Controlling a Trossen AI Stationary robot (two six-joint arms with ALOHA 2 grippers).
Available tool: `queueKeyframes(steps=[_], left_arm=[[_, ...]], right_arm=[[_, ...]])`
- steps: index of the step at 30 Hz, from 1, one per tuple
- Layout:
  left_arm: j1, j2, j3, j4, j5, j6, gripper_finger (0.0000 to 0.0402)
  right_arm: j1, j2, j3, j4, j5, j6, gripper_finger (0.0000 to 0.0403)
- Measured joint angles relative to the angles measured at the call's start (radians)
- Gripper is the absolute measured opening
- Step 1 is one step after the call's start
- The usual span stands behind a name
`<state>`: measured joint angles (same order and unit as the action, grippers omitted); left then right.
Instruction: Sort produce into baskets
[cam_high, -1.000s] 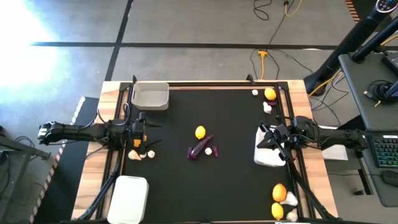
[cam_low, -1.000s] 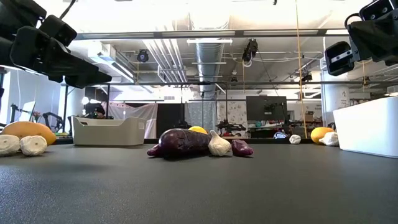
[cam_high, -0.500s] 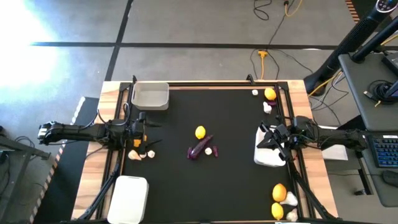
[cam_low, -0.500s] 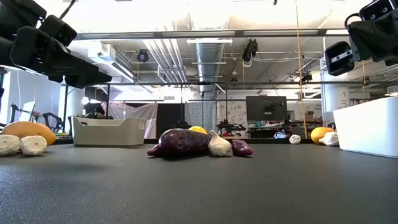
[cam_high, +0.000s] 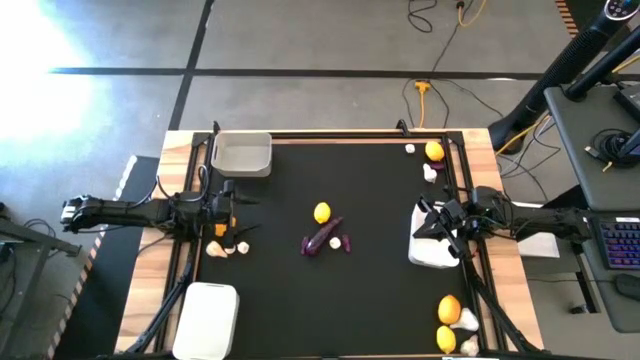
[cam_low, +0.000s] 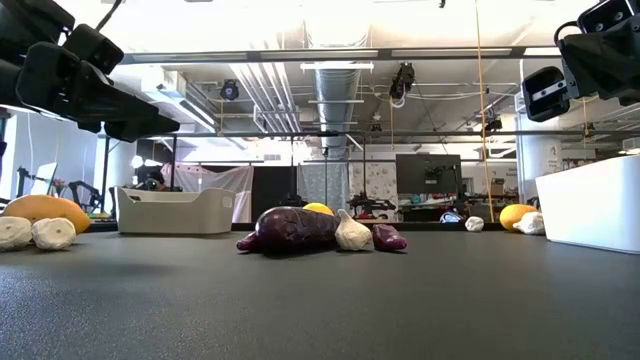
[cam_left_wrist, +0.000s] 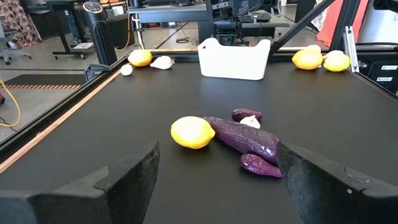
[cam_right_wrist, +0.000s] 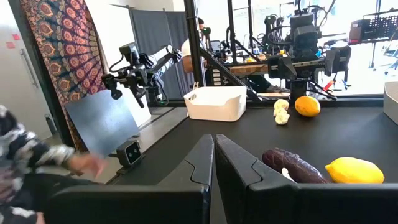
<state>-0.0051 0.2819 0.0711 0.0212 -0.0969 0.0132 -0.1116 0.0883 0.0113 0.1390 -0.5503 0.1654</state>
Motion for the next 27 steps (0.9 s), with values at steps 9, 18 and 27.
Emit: queueKeyframes(steps=[9,18,27], left_arm=[[0.000,0.000,0.000,0.000,0.000,0.000,0.0306],[0.000,0.003,0.000,0.057,-0.020,-0.104,0.0306],[0.001,0.023,-0.002,0.266,-0.105,-0.288,0.0306]], right_arm=[[0.000,0.000,0.000,0.000,0.000,0.000,0.0011],[0.000,0.000,0.000,0.000,0.000,0.000,0.0011],[0.000,0.000,0.000,0.000,0.000,0.000,0.0011]])
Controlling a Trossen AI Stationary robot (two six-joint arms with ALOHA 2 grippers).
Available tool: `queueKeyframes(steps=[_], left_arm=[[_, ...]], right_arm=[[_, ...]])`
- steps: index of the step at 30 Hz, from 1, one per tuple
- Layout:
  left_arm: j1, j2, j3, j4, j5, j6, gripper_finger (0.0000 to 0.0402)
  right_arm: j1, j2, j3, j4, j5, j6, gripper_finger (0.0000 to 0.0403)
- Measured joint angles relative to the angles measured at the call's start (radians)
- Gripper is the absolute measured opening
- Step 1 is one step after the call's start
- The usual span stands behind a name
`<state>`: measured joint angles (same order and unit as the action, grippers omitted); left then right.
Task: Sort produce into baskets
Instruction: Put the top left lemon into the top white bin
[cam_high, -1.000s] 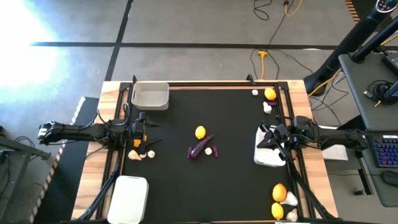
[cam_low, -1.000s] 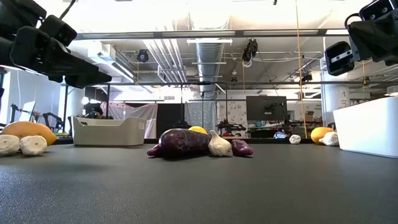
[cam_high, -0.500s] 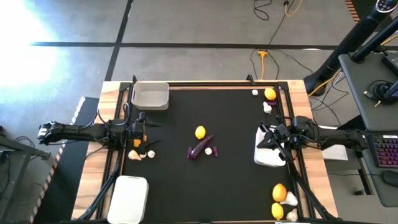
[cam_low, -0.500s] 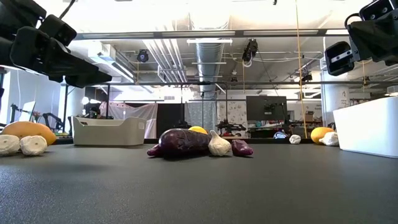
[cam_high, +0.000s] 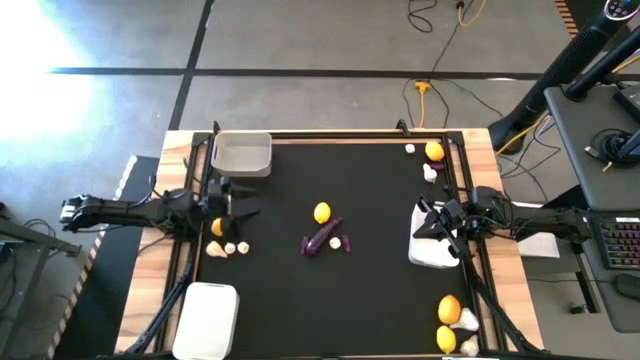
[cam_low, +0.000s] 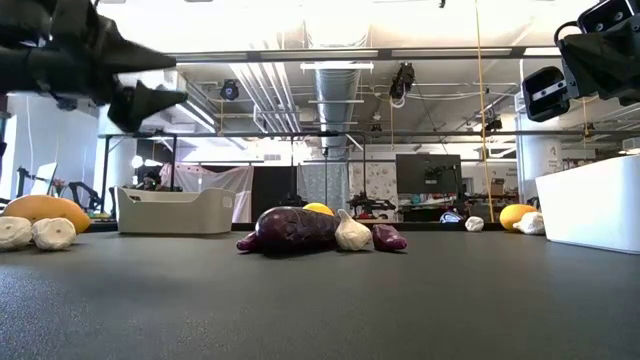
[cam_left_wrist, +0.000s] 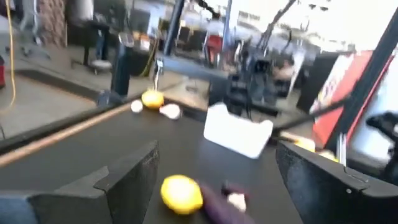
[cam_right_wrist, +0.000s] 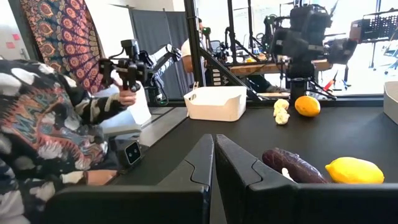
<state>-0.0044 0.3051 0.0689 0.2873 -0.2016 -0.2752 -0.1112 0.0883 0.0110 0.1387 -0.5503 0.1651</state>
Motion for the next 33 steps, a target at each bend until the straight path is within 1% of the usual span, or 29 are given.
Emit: queueKeyframes(steps=[1,3,6,8,10,12,14,16,19,21,24,26,28,31,33], left_arm=[[0.000,0.003,0.000,0.015,-0.014,0.007,0.0306],[-0.001,0.008,0.000,0.027,-0.076,0.050,0.0306],[0.000,0.009,0.000,0.025,-0.211,0.117,0.0306],[0.000,0.009,0.000,0.024,-0.273,0.127,0.0306],[0.000,0.006,0.001,0.036,-0.284,0.114,0.0306],[0.000,0.011,0.027,0.025,-0.284,0.108,0.0306],[0.000,0.021,0.078,-0.047,-0.285,0.091,0.0306],[0.000,0.044,0.163,-0.197,-0.285,0.073,0.0306],[0.000,0.098,0.342,-0.524,-0.285,0.002,0.0306],[0.000,0.153,0.468,-0.763,-0.286,-0.105,0.0306],[0.000,0.256,0.613,-1.089,-0.280,-0.302,0.0306],[0.000,0.327,0.679,-1.247,-0.256,-0.400,0.0306],[0.000,0.399,0.720,-1.385,-0.212,-0.470,0.0306],[0.000,0.512,0.758,-1.541,-0.145,-0.535,0.0310],[0.002,0.584,0.775,-1.612,-0.105,-0.556,0.0314]], right_arm=[[0.000,0.000,0.000,0.000,0.000,0.000,0.0011],[0.000,0.000,0.000,0.000,0.000,0.000,0.0011],[0.000,0.000,0.000,0.000,0.000,0.000,0.0011],[0.000,0.000,0.000,0.000,0.000,0.000,0.0011],[0.000,0.000,0.000,0.000,0.000,0.000,0.0011],[0.000,0.000,0.000,0.000,0.000,0.000,0.0011],[0.000,0.000,0.000,0.000,0.000,0.000,0.0011],[0.000,0.000,0.000,0.000,0.000,0.000,0.0011],[0.000,0.000,0.000,0.000,0.000,0.000,0.0011],[0.000,0.000,0.000,0.000,0.000,0.000,0.0011],[0.000,0.000,0.000,0.000,0.000,0.000,0.0011],[0.000,0.000,0.000,0.000,0.000,0.000,0.0011],[0.000,0.000,0.000,0.000,0.000,0.000,0.0011],[0.000,0.000,0.000,0.000,0.000,0.000,0.0011],[0.000,0.000,0.000,0.000,0.000,0.000,0.0011]])
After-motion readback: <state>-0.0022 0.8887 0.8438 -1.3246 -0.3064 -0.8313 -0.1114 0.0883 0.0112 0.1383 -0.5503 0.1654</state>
